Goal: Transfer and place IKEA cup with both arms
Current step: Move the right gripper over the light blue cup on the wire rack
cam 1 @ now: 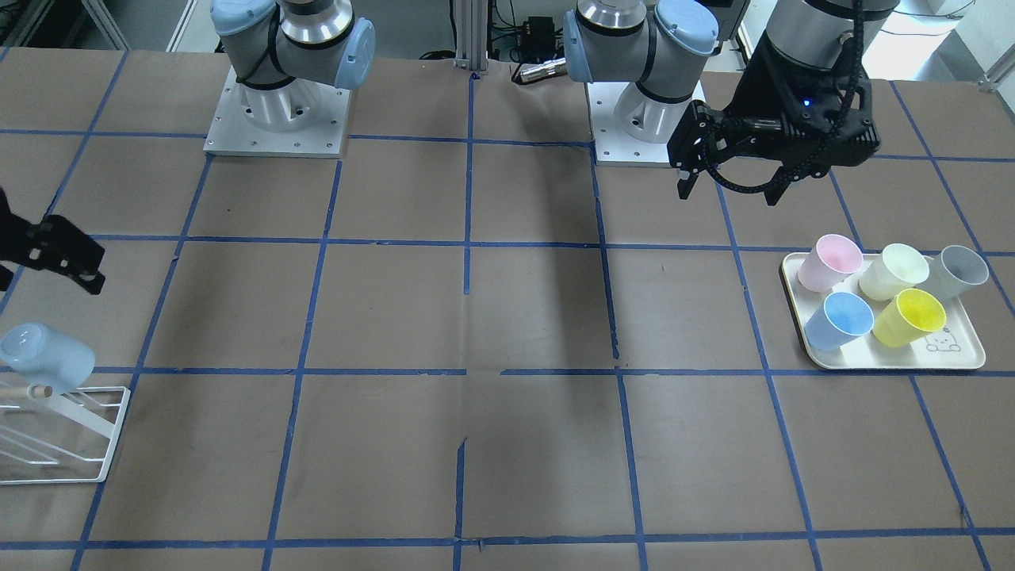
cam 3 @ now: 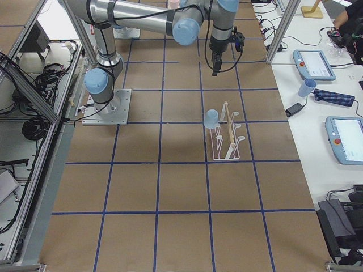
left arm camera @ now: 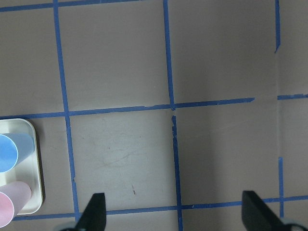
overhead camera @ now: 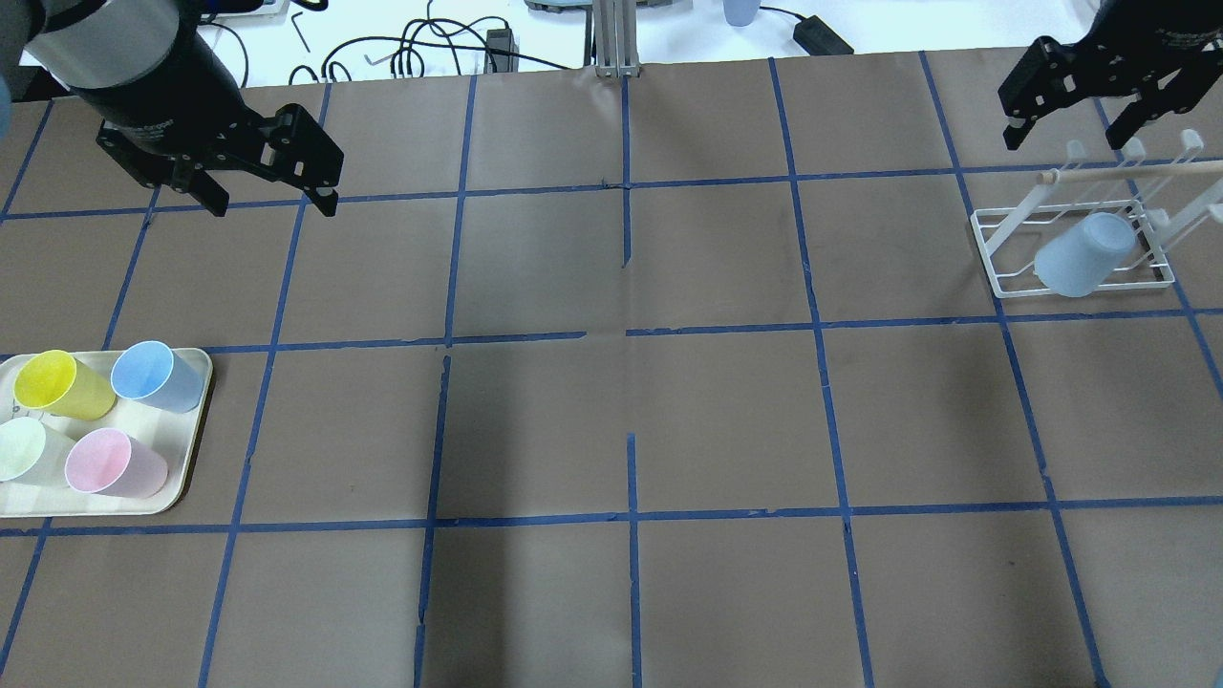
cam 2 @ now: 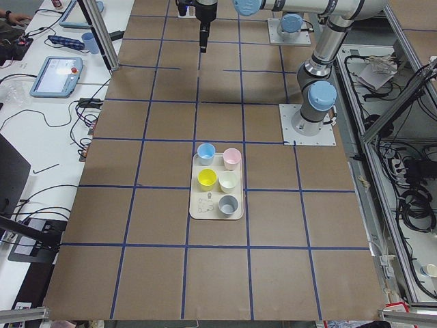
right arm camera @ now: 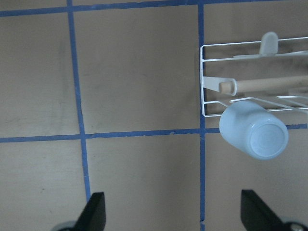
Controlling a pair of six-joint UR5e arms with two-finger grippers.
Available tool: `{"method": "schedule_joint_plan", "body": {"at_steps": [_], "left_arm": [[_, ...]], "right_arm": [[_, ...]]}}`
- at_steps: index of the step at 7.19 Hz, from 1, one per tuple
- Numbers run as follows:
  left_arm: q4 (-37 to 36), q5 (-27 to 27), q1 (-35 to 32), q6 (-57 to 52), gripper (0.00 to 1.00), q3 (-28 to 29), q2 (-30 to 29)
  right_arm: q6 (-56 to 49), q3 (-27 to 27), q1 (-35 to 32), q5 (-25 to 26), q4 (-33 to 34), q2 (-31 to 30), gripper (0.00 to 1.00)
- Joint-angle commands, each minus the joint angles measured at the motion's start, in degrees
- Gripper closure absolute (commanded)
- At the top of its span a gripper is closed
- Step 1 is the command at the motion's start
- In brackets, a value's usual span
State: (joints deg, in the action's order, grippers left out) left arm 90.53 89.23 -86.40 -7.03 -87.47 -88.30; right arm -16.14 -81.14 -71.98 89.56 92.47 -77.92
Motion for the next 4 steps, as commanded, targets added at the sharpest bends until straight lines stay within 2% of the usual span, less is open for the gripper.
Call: {"method": "schedule_joint_plan", "body": {"at_steps": [1, 4], "left_arm": [[0.00, -0.02, 0.09, 0.00, 0.00, 0.11, -0.03], [0.00, -0.20, 0.09, 0.09, 0.00, 0.02, -0.03]], "right_arm": [[-6.16, -0.16, 3.94, 0.26, 5.16, 5.39, 0.00], [-12.57, -4.80, 7.28, 0.26, 8.23, 6.64, 0.00]]}}
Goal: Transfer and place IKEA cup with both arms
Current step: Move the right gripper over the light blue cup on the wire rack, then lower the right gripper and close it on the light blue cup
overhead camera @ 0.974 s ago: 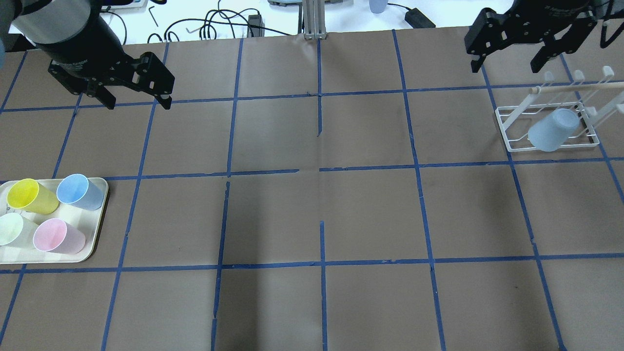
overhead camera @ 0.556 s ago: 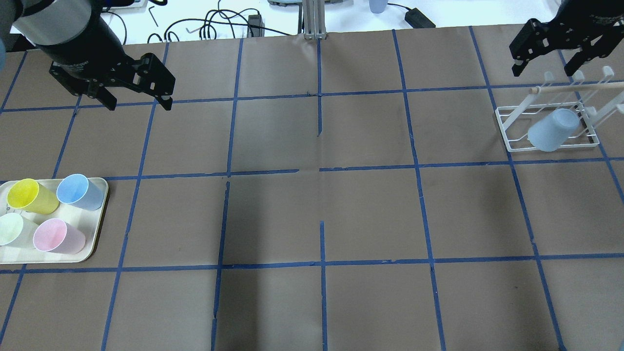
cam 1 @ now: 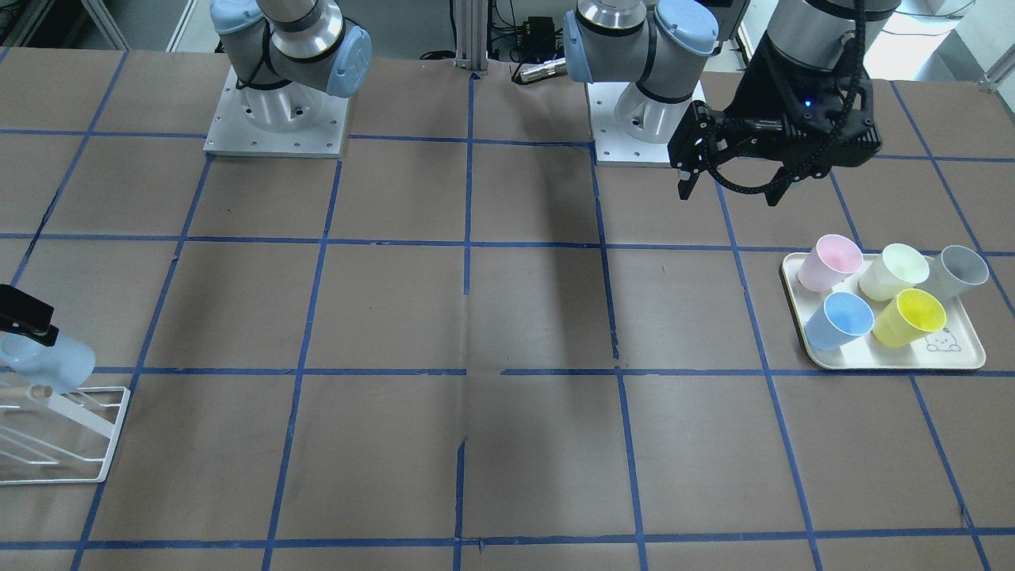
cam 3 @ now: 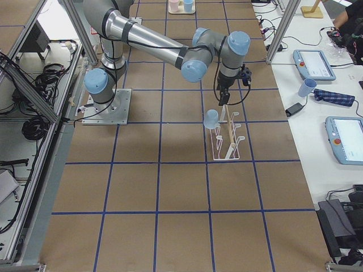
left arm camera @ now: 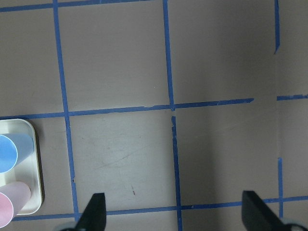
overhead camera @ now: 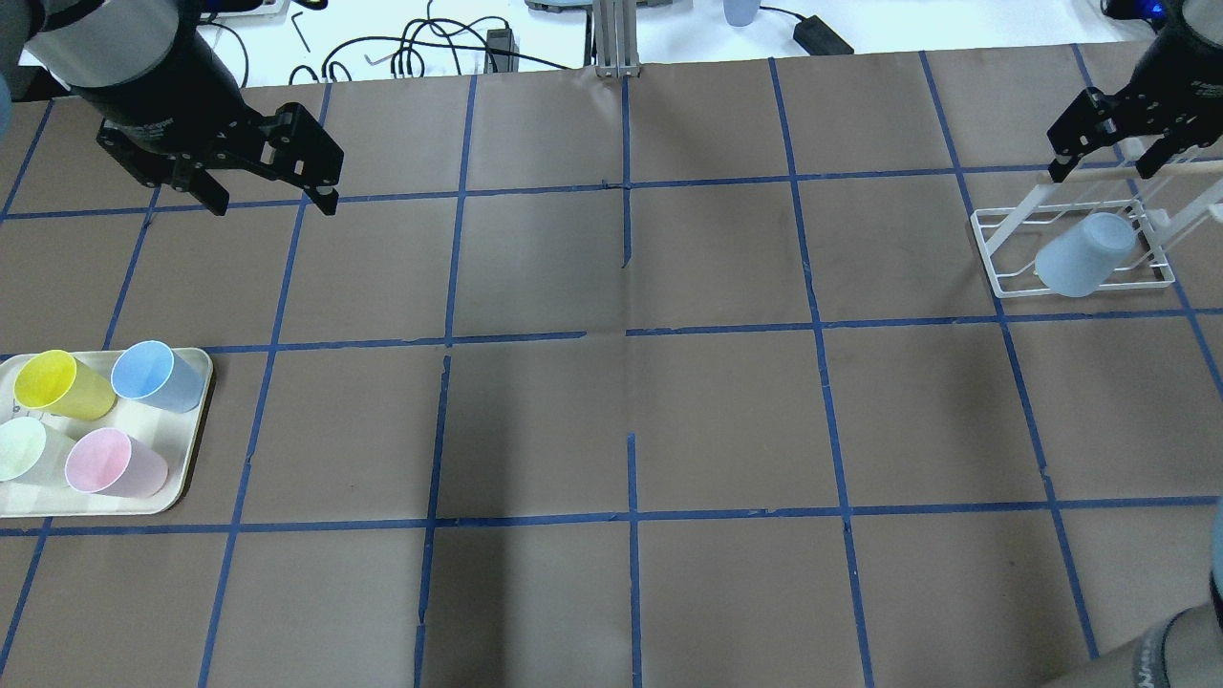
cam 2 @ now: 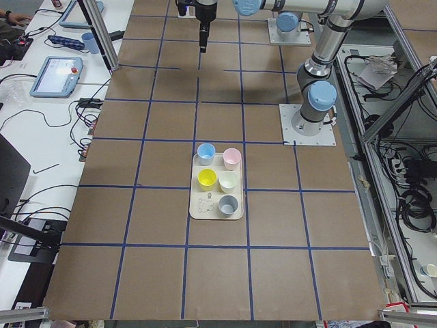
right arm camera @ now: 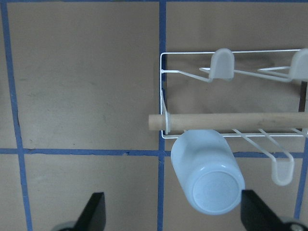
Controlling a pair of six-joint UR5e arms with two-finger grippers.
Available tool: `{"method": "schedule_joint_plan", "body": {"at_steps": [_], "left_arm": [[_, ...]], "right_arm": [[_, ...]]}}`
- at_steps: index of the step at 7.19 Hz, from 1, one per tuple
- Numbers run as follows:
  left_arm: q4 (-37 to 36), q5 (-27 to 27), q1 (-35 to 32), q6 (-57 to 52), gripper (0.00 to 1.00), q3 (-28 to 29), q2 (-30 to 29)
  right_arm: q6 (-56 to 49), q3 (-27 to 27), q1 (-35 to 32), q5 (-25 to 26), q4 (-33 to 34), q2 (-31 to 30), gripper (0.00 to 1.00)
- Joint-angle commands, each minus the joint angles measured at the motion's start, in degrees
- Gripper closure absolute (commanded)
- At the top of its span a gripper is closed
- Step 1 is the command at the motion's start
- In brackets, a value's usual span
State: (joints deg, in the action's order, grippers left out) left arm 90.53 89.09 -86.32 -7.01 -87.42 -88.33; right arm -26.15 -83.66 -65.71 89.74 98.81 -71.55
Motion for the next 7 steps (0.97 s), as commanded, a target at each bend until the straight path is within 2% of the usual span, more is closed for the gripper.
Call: {"method": "schedule_joint_plan", "body": {"at_steps": [1, 7], "left_arm": [[-0.09, -0.06, 0.01, 0.06, 0.00, 0.05, 0.00], [-0.44, -0.14, 0.01, 0.06, 0.00, -0.04, 0.00]], "right_arm": [[-3.72, -4.04, 1.89, 0.17, 4.09, 0.28, 0.00], [-5.40, -9.32, 3.39, -0.01, 10.16, 0.45, 0.00]]}}
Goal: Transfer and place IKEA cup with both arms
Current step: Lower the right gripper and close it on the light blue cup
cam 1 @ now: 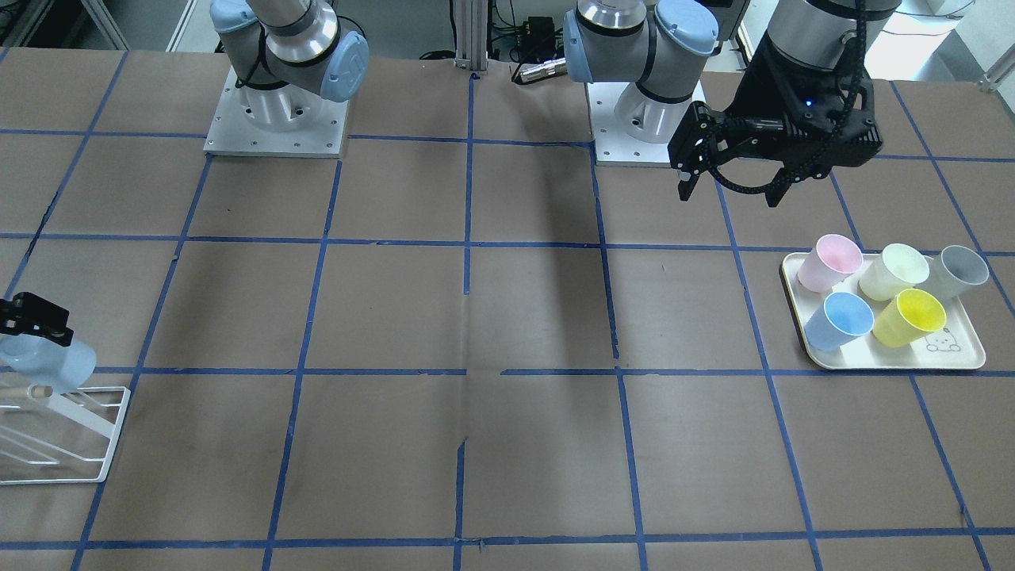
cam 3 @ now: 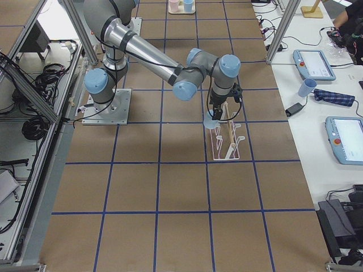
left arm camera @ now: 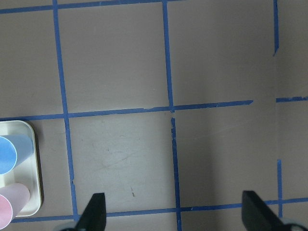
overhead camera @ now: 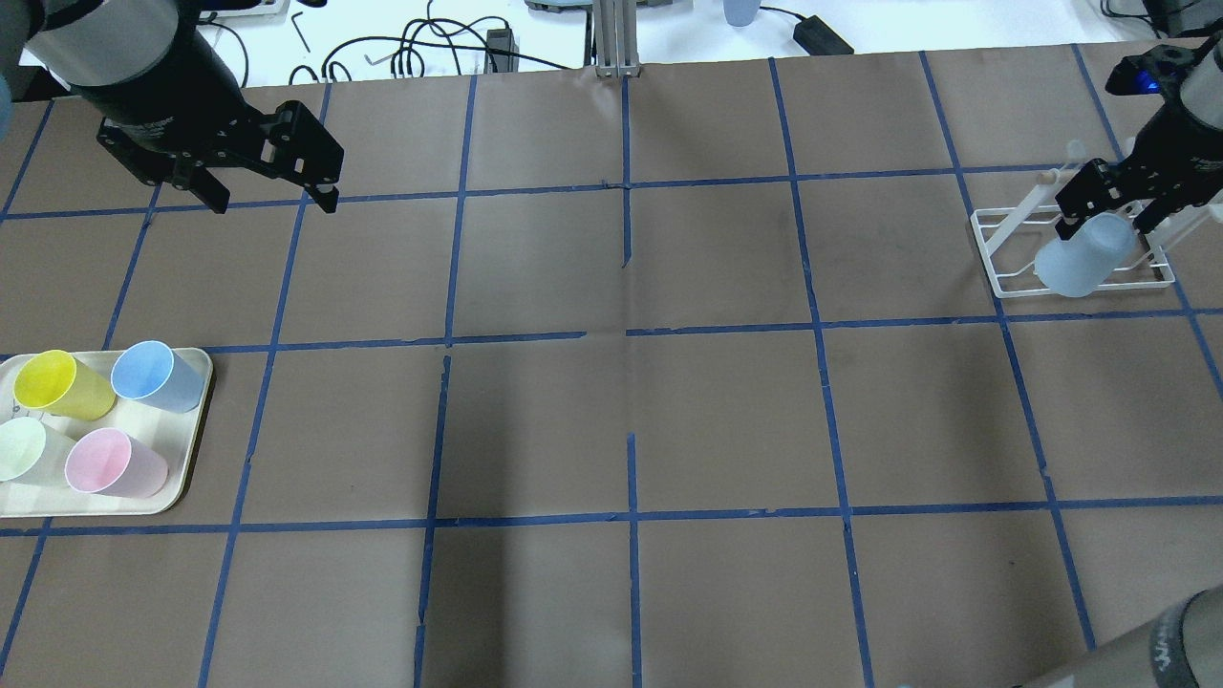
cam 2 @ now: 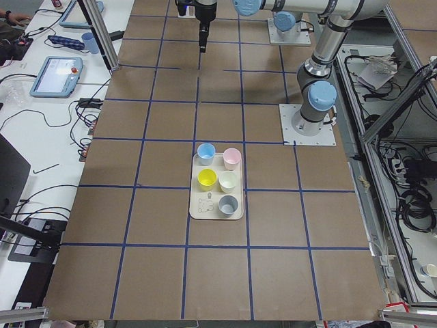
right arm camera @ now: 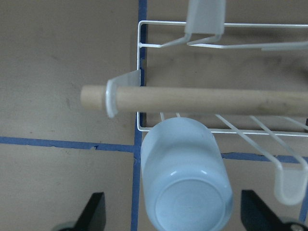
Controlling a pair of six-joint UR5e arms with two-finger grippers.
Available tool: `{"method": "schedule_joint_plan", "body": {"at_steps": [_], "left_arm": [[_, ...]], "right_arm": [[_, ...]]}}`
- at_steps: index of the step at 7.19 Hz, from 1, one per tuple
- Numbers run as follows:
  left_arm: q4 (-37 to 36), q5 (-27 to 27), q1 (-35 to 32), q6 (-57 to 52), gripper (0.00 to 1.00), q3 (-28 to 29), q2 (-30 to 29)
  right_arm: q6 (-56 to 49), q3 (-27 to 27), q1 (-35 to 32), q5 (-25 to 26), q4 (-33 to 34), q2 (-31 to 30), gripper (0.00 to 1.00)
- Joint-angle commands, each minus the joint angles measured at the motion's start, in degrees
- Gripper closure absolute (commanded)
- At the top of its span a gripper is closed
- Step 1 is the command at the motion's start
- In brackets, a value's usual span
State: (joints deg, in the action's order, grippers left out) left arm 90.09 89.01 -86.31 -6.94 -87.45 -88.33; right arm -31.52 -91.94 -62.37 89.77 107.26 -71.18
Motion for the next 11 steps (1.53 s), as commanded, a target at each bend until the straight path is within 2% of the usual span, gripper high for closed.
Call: {"method": "schedule_joint_plan", "body": {"at_steps": [1, 5, 6, 8, 9, 11], "left_arm": [[-0.01, 0.02, 0.00, -0.09, 0.00, 0.00, 0.00], [-0.18, -0.07, 0.18, -0.09, 0.00, -0.09, 0.00], [-0.01, -0.07, 0.18, -0.09, 0.00, -0.09, 0.00], [-0.01, -0.07, 0.18, -0.09, 0.00, -0.09, 0.00], [-0.01, -0.07, 0.18, -0.09, 0.00, -0.18, 0.00], [-0.01, -0.07, 0.26, -0.09, 0.00, -0.09, 0.00]], "right_arm": [[-0.04, -2.01, 0.14, 0.05, 2.94, 0.16, 0.00], [-0.12, -2.46, 0.58, -0.03, 4.27, 0.68, 0.00], [-0.12, -2.46, 0.58, -0.03, 4.53, 1.04, 0.12], [-0.04, -2.37, 0.58, -0.03, 4.71, 1.04, 0.45], [0.05, -2.37, 0.58, -0.03, 4.71, 1.04, 0.54], [0.31, -1.59, 0.49, 0.05, 3.93, 0.52, 0.57]]}}
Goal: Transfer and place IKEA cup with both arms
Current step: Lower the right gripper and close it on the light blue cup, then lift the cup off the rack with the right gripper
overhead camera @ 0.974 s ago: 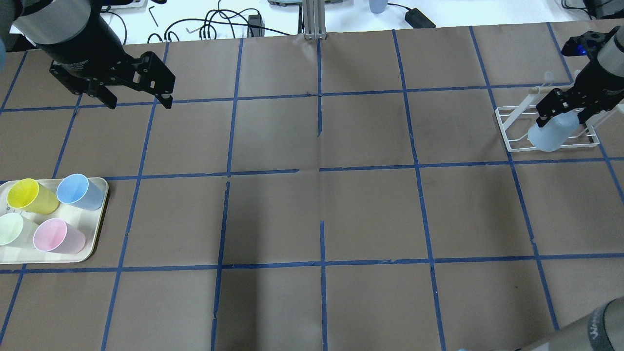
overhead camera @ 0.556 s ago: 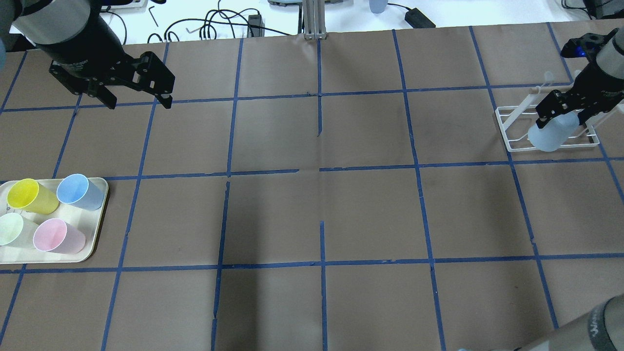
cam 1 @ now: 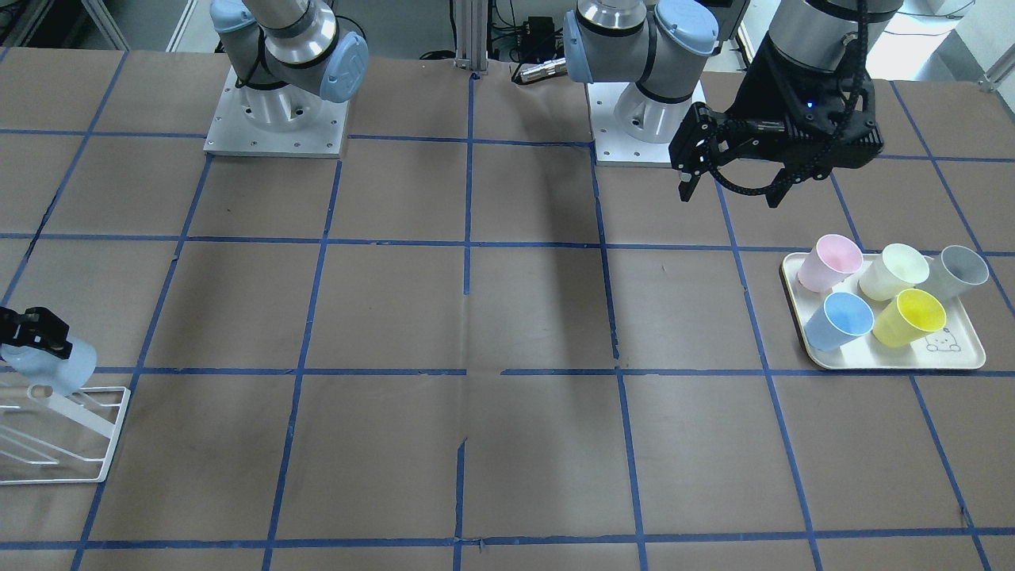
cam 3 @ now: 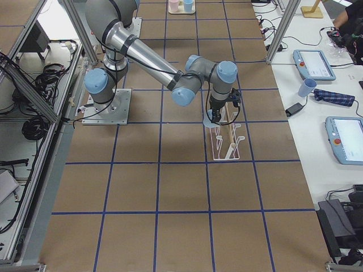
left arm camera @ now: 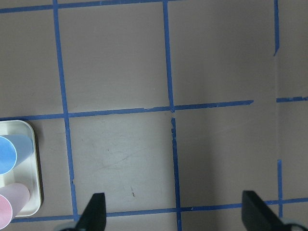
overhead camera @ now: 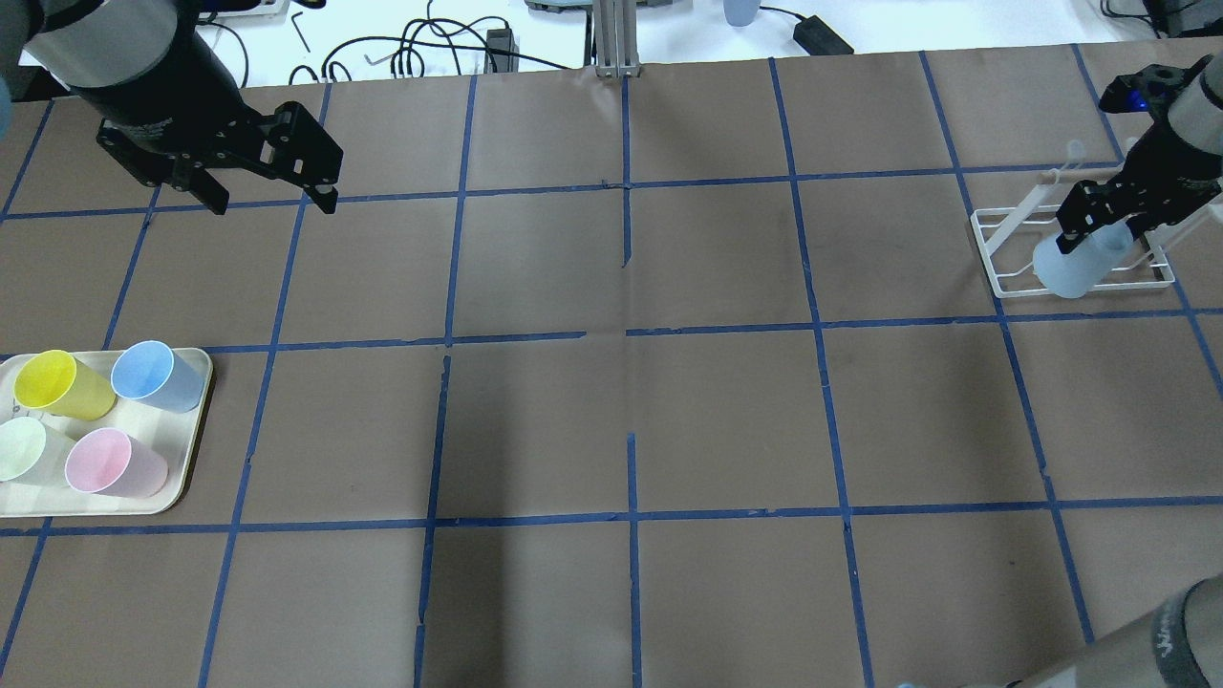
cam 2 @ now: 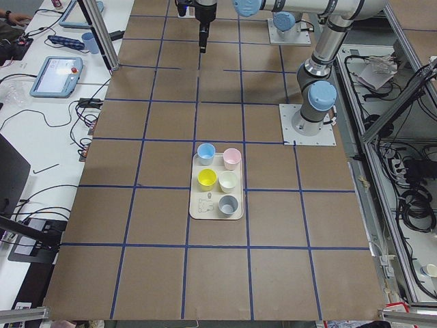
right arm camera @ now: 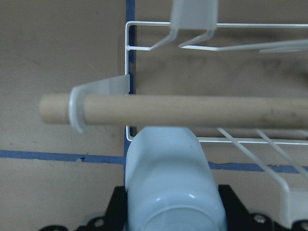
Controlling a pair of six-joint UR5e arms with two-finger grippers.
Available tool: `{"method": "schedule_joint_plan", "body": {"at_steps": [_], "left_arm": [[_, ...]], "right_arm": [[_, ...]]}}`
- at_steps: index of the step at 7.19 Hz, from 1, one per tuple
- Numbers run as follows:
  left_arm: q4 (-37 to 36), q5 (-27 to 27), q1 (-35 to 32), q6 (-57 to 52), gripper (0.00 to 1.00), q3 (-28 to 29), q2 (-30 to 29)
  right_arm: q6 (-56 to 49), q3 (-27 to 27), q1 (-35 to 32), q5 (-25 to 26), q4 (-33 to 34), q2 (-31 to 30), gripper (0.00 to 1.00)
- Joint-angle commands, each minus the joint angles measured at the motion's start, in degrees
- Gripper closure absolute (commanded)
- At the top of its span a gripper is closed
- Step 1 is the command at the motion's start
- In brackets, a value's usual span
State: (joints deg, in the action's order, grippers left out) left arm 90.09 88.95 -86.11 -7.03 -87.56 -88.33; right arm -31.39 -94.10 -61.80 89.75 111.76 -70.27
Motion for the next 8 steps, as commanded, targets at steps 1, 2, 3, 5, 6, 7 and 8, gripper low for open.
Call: {"method": "schedule_joint_plan", "body": {"at_steps": [1, 2, 3, 5, 6, 7, 8], "left_arm": [[0.00, 0.00, -0.02, 0.00, 0.00, 0.11, 0.00], [0.00, 0.00, 0.06, 0.00, 0.00, 0.11, 0.00], [0.00, 0.00, 0.06, 0.00, 0.00, 0.19, 0.00], [0.00, -0.09, 0.06, 0.00, 0.00, -0.07, 0.09], [0.00, -0.17, 0.15, 0.00, 0.00, 0.19, 0.00], [0.00, -0.26, 0.15, 0.00, 0.00, 0.19, 0.00], [0.00, -0.26, 0.15, 0.00, 0.00, 0.19, 0.00]], "right_arm": [[0.10, 1.10, -0.08, 0.07, -0.75, -0.65, 0.57], [0.01, 1.11, 0.01, 0.07, -1.28, -1.79, 0.57], [-0.08, 1.11, -0.08, 0.16, -3.37, -4.06, 0.57], [0.10, 1.28, -0.08, 0.16, -8.90, -8.80, 0.57], [0.18, 1.28, -0.08, 0.25, -11.71, -11.61, 0.57], [1.14, 1.28, -0.60, 0.16, -15.22, -14.69, 0.57], [2.63, 1.81, -1.39, -0.54, -18.47, -17.24, 0.57]]}}
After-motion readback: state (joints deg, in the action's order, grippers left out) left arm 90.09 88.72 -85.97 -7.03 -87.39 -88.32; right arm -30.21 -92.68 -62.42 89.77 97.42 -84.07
